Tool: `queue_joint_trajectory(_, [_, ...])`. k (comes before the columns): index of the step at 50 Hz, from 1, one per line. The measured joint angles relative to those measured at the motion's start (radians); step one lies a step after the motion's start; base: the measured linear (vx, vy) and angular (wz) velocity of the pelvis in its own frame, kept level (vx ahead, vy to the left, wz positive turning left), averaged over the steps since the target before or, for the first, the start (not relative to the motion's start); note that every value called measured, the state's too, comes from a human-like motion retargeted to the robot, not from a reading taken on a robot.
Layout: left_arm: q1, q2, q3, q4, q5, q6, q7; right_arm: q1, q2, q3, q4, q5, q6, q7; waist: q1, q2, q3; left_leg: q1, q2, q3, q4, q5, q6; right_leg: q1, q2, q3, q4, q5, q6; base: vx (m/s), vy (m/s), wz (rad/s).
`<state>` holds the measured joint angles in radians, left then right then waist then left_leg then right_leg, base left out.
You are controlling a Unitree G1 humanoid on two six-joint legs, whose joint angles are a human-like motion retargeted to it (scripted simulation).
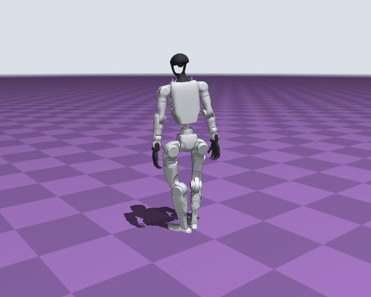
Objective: In place motions
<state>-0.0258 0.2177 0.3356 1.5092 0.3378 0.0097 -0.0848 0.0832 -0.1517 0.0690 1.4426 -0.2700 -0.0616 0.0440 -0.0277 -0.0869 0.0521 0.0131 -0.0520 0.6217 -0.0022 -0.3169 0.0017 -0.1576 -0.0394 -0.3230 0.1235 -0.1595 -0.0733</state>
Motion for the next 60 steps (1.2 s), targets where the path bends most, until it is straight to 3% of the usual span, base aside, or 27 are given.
queue_joint_trajectory(5, [0.001,-0.023,-0.007,0.001,0.001,-0.003,0.003,0.009,-0.013,-0.022,0.039,0.013,0.012,-0.009,0.009,0.013,-0.015,0.005,0.026,0.119,-0.004,-0.022,-0.014,0.017,-0.045,-0.207,-0.013,-0.079,0.026,-0.03,0.01,-1.41])
queue_joint_trajectory(10, [0.007,-0.07,-0.01,0.0,0.003,-0.007,0.002,0.004,-0.015,-0.04,0.045,0.044,0.015,-0.016,0.013,0.027,-0.033,0.007,0.043,0.219,0.003,-0.043,-0.038,0.065,-0.094,-0.476,-0.021,-0.089,0.081,-0.02,0.0,-1.41])
queue_joint_trajectory(15, [-0.005,-0.119,-0.022,0.009,-0.005,-0.007,0.002,-0.005,-0.011,-0.041,0.028,0.071,0.011,-0.019,0.053,0.034,-0.046,0.004,0.041,0.286,0.016,-0.063,-0.066,0.142,-0.115,-0.795,-0.011,0.085,0.134,-0.02,0.02,-1.53])
queue_joint_trajectory(18, [-0.022,-0.137,-0.027,0.009,0.003,-0.007,0.0,-0.01,-0.014,-0.015,0.024,0.069,0.007,-0.015,0.103,0.029,-0.054,0.002,0.039,0.335,0.03,-0.068,-0.091,0.186,-0.093,-0.93,-0.015,0.234,0.114,-0.01,0.01,-1.65])
queue_joint_trajectory(21, [-0.033,-0.15,-0.044,0.006,0.016,-0.008,-0.004,-0.01,-0.017,0.004,0.028,0.044,0.009,-0.01,0.134,0.008,-0.059,0.004,0.01,0.36,0.042,-0.065,-0.106,0.189,-0.087,-0.911,-0.045,0.224,0.184,0.04,-0.02,-1.06])
queue_joint_trajectory(23, [-0.041,-0.158,-0.057,0.01,0.024,-0.005,-0.008,-0.014,-0.018,0.0,0.029,0.021,0.013,-0.001,0.163,0.005,-0.058,0.011,0.004,0.386,0.044,-0.057,-0.114,0.153,-0.092,-0.76,-0.037,0.208,0.177,0.05,-0.04,-0.72])
queue_joint_trajectory(25, [-0.048,-0.17,-0.078,0.017,0.017,-0.007,0.002,-0.012,-0.014,-0.007,0.02,0.013,0.012,-0.004,0.166,0.02,-0.052,0.017,0.015,0.387,0.047,-0.046,-0.116,0.167,-0.095,-0.82,-0.043,0.203,0.171,-0.02,-0.12,-0.23])
queue_joint_trajectory(31, [-0.046,-0.166,-0.115,0.018,0.043,-0.013,-0.015,-0.006,-0.012,-0.001,-0.004,0.029,0.005,-0.011,0.097,0.05,-0.07,0.052,0.01,0.385,0.039,-0.03,-0.117,0.191,-0.07,-0.744,-0.083,0.175,0.201,0.1,-0.05,0.1])
queue_joint_trajectory(37, [-0.019,-0.161,-0.138,0.008,0.073,-0.022,-0.004,0.0,-0.001,-0.029,-0.005,0.058,0.004,0.0,0.116,0.042,-0.08,0.095,-0.005,0.388,0.046,0.006,-0.131,0.216,-0.07,-0.707,-0.115,0.139,0.223,0.11,-0.11,-0.13])
queue_joint_trajectory(43, [0.023,-0.149,-0.11,0.054,0.067,-0.013,0.011,0.001,0.003,-0.014,-0.036,0.03,0.001,0.005,0.108,0.019,-0.101,0.135,0.013,0.386,0.115,0.101,-0.133,0.228,-0.082,-0.647,-0.131,0.127,0.232,0.16,-0.13,-0.45])
queue_joint_trajectory(47, [0.051,-0.138,-0.091,0.08,0.073,-0.005,0.027,-0.004,0.009,0.0,-0.064,0.028,-0.004,0.01,0.11,-0.032,-0.097,0.139,0.035,0.37,0.244,0.224,-0.072,0.23,-0.132,-0.57,-0.129,0.129,0.243,0.14,-0.19,-0.97])
queue_joint_trajectory(52, [0.062,-0.127,-0.089,0.071,0.092,-0.004,0.026,-0.022,0.003,0.001,-0.081,0.038,-0.014,0.001,0.158,-0.094,-0.061,0.001,0.107,0.169,0.62,0.339,0.131,0.207,-0.214,-0.438,-0.104,0.123,0.25,0.11,-0.19,-1.37])
queue_joint_trajectory(54, [0.059,-0.131,-0.086,0.067,0.093,-0.005,0.027,-0.038,-0.006,-0.003,-0.068,0.032,-0.011,-0.004,0.193,-0.08,-0.042,-0.084,0.092,0.021,0.715,0.355,0.097,0.193,-0.204,-0.381,-0.095,0.115,0.238,0.07,-0.12,-1.9])
queue_joint_trajectory(57, [0.058,-0.143,-0.087,0.067,0.084,-0.006,0.026,-0.055,-0.016,-0.014,-0.046,0.024,0.0,-0.011,0.252,-0.056,-0.011,-0.211,-0.045,-0.258,0.73,0.383,0.007,0.179,-0.187,-0.285,-0.087,0.11,0.214,0.11,-0.07,-2.23])
queue_joint_trajectory(60, [0.061,-0.15,-0.091,0.062,0.076,-0.008,0.026,-0.063,-0.022,-0.024,-0.043,0.036,0.001,-0.017,0.275,-0.042,0.022,-0.231,-0.055,-0.282,0.646,0.374,0.099,0.17,-0.183,-0.204,-0.074,0.093,0.195,0.18,-0.05,-2.12])
